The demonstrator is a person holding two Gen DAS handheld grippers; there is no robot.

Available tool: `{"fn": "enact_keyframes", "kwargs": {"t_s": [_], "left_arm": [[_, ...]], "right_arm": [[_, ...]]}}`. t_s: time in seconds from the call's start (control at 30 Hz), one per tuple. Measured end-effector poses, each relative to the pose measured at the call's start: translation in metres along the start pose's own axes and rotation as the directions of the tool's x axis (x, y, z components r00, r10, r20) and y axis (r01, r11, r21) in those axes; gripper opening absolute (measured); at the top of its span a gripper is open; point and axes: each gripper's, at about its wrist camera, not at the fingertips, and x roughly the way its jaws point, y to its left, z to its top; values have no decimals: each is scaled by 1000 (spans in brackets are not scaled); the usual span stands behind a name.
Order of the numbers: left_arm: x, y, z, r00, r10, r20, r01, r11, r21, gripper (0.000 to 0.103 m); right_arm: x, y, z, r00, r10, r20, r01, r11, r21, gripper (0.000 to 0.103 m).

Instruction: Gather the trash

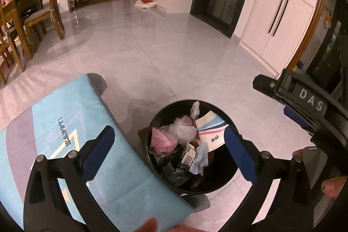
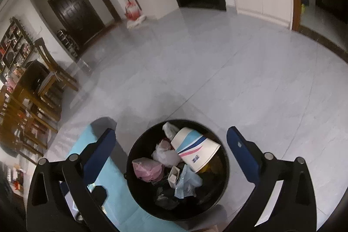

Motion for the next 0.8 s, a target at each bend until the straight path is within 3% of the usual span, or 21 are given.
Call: {"fn": "enact_keyframes", "kwargs": {"t_s": [0.2, 0.8], "left_arm": [[-16, -1, -2, 1000, -6, 12, 6, 1000, 1, 100], [-2, 7, -11, 997, -15, -72, 11, 999, -50, 100]], "right_arm": [[-10, -1, -1, 999, -34, 26, 34, 999, -11, 100], [2, 16, -10, 997, -80, -7, 79, 994, -77, 100]]}}
